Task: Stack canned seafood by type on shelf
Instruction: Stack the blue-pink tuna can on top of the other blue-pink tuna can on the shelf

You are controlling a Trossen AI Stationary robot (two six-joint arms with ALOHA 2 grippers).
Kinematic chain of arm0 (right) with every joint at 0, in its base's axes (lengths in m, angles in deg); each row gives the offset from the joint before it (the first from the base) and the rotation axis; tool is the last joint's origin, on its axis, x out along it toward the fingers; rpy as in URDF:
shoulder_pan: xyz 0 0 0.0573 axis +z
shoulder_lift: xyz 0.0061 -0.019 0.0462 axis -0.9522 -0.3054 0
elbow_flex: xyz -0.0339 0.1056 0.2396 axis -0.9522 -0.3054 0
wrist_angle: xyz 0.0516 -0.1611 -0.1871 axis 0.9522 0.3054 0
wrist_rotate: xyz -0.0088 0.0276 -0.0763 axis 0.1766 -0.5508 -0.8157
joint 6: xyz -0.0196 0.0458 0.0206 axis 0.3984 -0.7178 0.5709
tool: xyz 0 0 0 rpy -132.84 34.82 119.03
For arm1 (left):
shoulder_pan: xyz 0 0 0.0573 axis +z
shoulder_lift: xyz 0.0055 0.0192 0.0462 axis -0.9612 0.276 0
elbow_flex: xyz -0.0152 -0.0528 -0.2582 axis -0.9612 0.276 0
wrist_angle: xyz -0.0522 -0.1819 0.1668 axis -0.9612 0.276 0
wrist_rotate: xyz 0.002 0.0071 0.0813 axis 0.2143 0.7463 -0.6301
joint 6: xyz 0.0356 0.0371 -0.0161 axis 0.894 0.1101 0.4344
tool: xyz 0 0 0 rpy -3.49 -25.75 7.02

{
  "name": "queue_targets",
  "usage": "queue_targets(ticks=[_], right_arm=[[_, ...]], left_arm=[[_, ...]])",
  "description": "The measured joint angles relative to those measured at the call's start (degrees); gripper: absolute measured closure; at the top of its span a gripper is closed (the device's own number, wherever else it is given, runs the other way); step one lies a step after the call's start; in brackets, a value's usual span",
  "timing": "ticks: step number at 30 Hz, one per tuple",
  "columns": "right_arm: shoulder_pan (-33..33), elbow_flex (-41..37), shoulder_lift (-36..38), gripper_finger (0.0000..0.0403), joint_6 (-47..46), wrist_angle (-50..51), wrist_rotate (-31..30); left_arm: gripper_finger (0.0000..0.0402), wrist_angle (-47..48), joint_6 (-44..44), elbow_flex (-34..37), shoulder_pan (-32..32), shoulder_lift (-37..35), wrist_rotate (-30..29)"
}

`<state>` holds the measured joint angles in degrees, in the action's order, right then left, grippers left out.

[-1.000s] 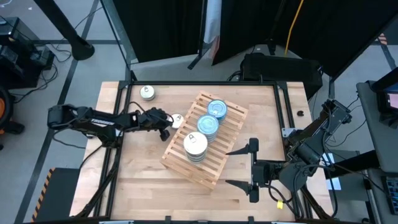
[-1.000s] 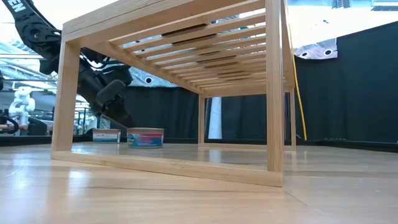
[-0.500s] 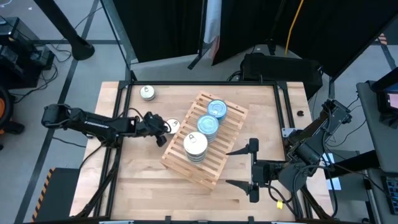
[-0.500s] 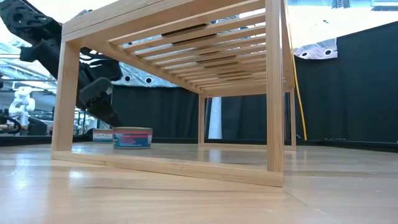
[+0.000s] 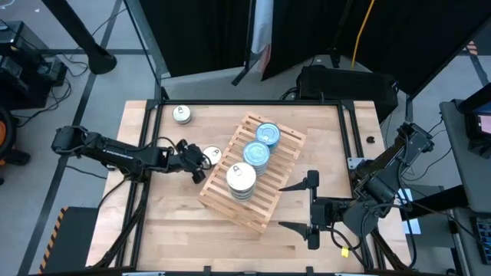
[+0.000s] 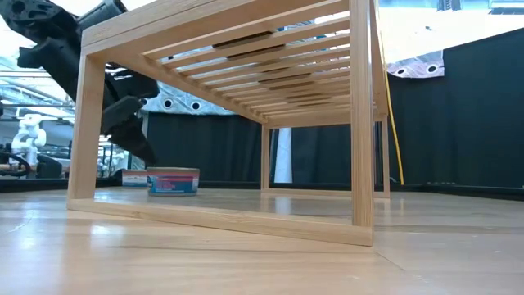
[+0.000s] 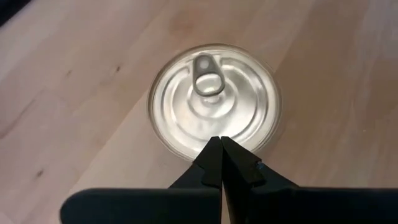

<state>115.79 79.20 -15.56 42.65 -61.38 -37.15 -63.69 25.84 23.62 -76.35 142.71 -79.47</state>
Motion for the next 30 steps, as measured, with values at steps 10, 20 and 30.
queue_targets(ticks=[10,20,30], right_arm=[[0.02,0.00,0.00,0.0007,-0.73,0.06,0.10],[0.02,0.00,0.00,0.0007,-0.87,0.11,0.20],[0.02,0.00,0.00,0.0007,-1.77,0.87,0.20]], left_arm=[[0.0400,2.83,-1.96,-0.13,-0.02,0.00,-1.13],[0.0400,6.36,-4.49,-0.25,-0.04,-0.11,-2.48],[0.0400,9.09,-9.14,-0.32,-1.51,-0.13,-2.53]])
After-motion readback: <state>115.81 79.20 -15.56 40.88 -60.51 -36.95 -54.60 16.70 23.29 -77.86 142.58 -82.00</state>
